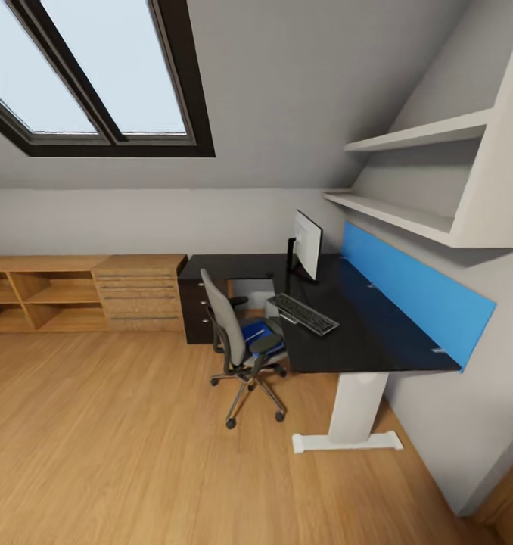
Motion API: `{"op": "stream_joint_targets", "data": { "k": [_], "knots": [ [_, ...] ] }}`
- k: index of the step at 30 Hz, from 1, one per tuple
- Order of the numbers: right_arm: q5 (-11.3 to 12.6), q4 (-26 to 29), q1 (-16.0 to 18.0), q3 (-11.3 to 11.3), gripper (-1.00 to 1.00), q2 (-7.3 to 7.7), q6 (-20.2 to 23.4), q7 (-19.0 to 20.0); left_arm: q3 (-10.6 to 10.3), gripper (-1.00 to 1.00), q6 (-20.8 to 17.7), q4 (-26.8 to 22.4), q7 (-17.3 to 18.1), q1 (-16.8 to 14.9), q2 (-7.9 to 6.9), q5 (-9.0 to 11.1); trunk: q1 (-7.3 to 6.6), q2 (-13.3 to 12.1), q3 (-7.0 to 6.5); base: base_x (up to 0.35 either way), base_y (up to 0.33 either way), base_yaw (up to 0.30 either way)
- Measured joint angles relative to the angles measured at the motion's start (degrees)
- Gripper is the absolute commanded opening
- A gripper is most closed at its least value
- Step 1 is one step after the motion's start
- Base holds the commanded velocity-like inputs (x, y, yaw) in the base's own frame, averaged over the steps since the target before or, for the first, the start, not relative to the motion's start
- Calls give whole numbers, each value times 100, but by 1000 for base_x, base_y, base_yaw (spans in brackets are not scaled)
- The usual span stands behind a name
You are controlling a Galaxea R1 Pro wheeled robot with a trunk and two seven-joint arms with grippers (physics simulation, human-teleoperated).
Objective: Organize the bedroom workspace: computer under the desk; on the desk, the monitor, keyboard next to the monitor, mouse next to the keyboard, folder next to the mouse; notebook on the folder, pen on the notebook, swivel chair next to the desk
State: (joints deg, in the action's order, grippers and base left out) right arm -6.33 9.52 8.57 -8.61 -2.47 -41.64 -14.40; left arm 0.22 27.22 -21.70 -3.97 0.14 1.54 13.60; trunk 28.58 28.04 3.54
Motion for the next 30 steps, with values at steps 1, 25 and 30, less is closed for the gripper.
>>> {"op": "stream_joint_targets", "data": {
  "k": [1, 25, 30],
  "knots": [
    [-2, 2, 0, 0, 100, 1, 0, 0, -2, 100, 0, 0, 0, 0, 0, -3, 0, 0, 2, 292, -34, 215],
    [-7, -8, 0, 7, 100, 117, -8, 8, 3, 100, 6, 0, 2, 0, -80, 4, 2, 0, 24, 186, 29, 39],
    [-9, -9, 0, 9, 100, 118, -8, 8, 3, 100, 7, 1, 3, 1, -84, 4, 2, 0, 22, 36, 19, -71]
  ]
}}
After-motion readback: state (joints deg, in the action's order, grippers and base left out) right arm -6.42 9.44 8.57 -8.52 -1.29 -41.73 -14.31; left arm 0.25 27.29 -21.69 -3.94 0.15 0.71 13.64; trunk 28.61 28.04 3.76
